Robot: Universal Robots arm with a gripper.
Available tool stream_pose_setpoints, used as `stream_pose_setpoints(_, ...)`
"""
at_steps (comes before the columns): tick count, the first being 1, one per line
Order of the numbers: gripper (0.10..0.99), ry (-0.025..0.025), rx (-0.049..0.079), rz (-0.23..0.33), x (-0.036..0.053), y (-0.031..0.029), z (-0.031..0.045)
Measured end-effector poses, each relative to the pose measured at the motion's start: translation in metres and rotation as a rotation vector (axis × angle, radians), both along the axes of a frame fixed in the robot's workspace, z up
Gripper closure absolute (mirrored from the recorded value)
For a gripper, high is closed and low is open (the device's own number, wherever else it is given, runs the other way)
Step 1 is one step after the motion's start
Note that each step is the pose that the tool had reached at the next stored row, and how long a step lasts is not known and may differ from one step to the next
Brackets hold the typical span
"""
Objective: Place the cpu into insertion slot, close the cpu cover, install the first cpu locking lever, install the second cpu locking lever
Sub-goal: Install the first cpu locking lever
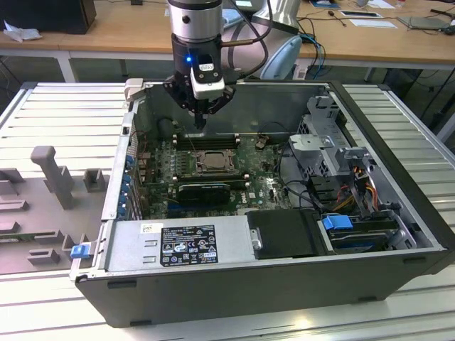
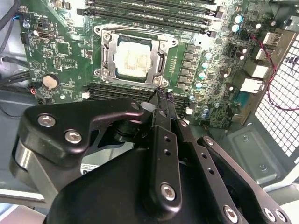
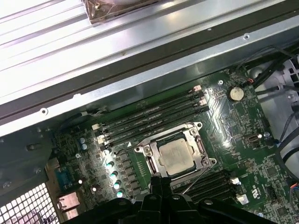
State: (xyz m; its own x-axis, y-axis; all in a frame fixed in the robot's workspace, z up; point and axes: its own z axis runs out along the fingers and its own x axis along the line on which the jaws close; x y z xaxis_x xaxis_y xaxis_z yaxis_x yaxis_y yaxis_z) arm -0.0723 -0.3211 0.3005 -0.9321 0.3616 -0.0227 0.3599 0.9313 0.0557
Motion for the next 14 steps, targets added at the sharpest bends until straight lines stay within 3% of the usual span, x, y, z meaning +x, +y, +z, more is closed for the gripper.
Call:
stream_pose_setpoints(3, 0.98, 0.0, 0.0, 0.018, -0.0011, 0.0, -0.0001)
stream_pose_setpoints(14, 0.98, -0.0001, 0.0, 0.191, -0.0046, -0.0001, -0.003)
